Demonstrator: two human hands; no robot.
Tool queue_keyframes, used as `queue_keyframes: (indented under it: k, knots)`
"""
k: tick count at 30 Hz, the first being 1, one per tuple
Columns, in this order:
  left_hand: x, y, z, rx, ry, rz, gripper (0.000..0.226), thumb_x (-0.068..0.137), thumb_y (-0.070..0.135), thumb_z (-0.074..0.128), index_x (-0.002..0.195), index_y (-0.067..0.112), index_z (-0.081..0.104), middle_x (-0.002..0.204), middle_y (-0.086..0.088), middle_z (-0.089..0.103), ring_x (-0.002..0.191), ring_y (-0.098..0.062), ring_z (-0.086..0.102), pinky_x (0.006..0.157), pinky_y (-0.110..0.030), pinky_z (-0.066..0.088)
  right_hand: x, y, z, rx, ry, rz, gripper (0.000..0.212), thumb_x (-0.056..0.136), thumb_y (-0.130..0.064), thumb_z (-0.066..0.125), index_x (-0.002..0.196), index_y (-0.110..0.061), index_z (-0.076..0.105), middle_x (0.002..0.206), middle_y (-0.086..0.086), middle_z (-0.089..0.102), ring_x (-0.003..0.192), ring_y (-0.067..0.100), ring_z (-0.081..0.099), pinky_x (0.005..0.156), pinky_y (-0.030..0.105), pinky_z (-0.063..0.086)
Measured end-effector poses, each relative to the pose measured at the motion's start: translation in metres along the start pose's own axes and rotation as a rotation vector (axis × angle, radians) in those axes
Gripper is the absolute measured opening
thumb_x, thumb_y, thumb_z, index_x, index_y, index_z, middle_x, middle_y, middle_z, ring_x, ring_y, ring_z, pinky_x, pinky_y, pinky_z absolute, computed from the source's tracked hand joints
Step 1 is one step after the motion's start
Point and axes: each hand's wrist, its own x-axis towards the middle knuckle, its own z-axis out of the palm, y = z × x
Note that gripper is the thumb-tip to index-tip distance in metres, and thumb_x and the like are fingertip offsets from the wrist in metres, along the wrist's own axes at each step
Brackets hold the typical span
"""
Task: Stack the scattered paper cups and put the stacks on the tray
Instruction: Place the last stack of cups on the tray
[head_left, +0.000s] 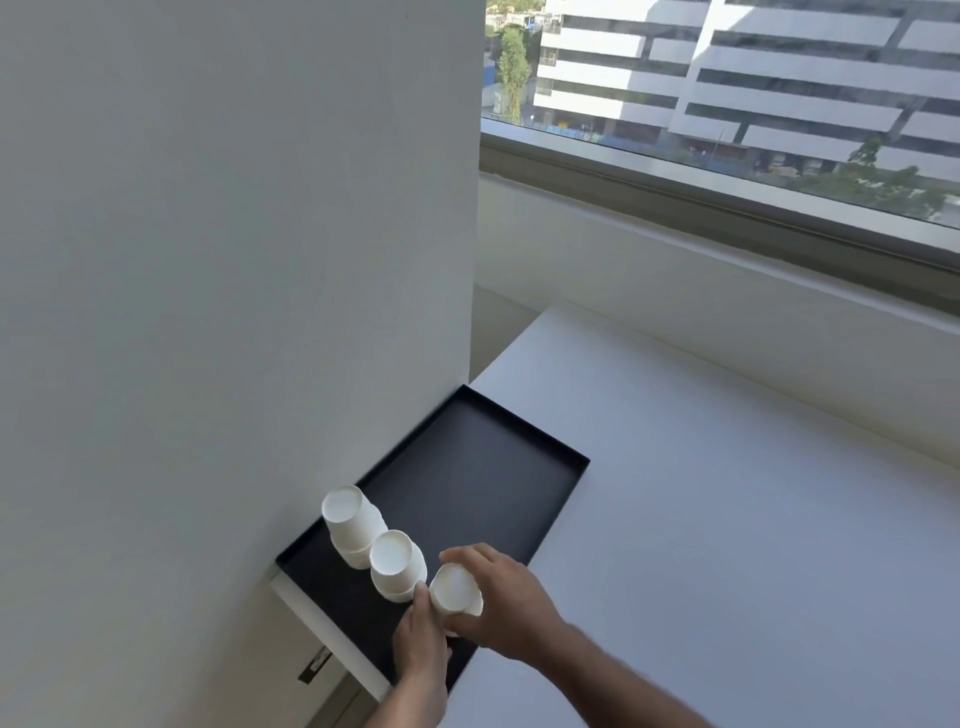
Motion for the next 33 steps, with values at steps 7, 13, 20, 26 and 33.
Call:
queue_keyframes:
  k: [7,13,20,26,33]
  knots:
    - [-0.002,-0.008,0.000,-0.011,0.014,0.027,0.043,0.098,0.053,0.042,0.093,0.022,0.071,0.093,-0.005,0.073,0.088,-0.028,0.068,0.091,-0.050,0.056,-0.011,0.009,-0.004,-0.013,-0.022,-0.003,0.080,0.073,-0.067,0.061,0.142,-0.040,0.031,0.142,-0.018,0.046,0.126,0.009,0.048,0.100,0.031,0.046]
    - [-0.013,-0.024,-0.001,-0.013,0.120,0.031,0.043,0.103,0.043,0.041,0.111,0.008,0.065,0.108,-0.015,0.067,0.086,-0.033,0.065,0.087,-0.046,0.055,-0.038,0.037,-0.023,0.060,0.122,0.029,0.064,0.084,-0.046,0.062,0.142,-0.030,0.041,0.141,-0.016,0.049,0.125,0.004,0.047,0.100,0.031,0.048]
    - [-0.039,-0.018,0.007,-0.080,0.200,0.033,0.028,0.098,0.024,0.054,0.107,-0.001,0.064,0.100,-0.019,0.064,0.090,-0.035,0.062,0.101,-0.054,0.049,-0.072,0.084,-0.046,0.124,0.308,0.279,0.048,0.087,-0.029,0.066,0.133,-0.026,0.051,0.126,-0.014,0.056,0.107,0.007,0.057,0.089,0.036,0.053]
    - [-0.072,-0.036,0.029,-0.052,0.083,0.044,0.019,0.097,0.010,0.057,0.080,0.001,0.058,0.076,-0.017,0.057,0.066,-0.030,0.052,0.065,-0.038,0.046,-0.098,0.115,-0.057,0.160,0.384,0.485,0.049,0.089,-0.032,0.065,0.135,-0.026,0.049,0.133,-0.009,0.055,0.113,0.011,0.055,0.097,0.040,0.050]
    - [-0.100,-0.032,0.083,0.633,-0.370,0.613,0.018,0.094,0.038,0.062,0.111,0.032,0.060,0.121,0.013,0.061,0.111,-0.006,0.056,0.090,-0.022,0.043,-0.121,0.137,-0.055,0.037,0.329,0.628,0.069,0.094,-0.059,0.041,0.152,-0.027,0.022,0.159,-0.004,0.026,0.147,0.015,0.019,0.119,0.034,0.019]
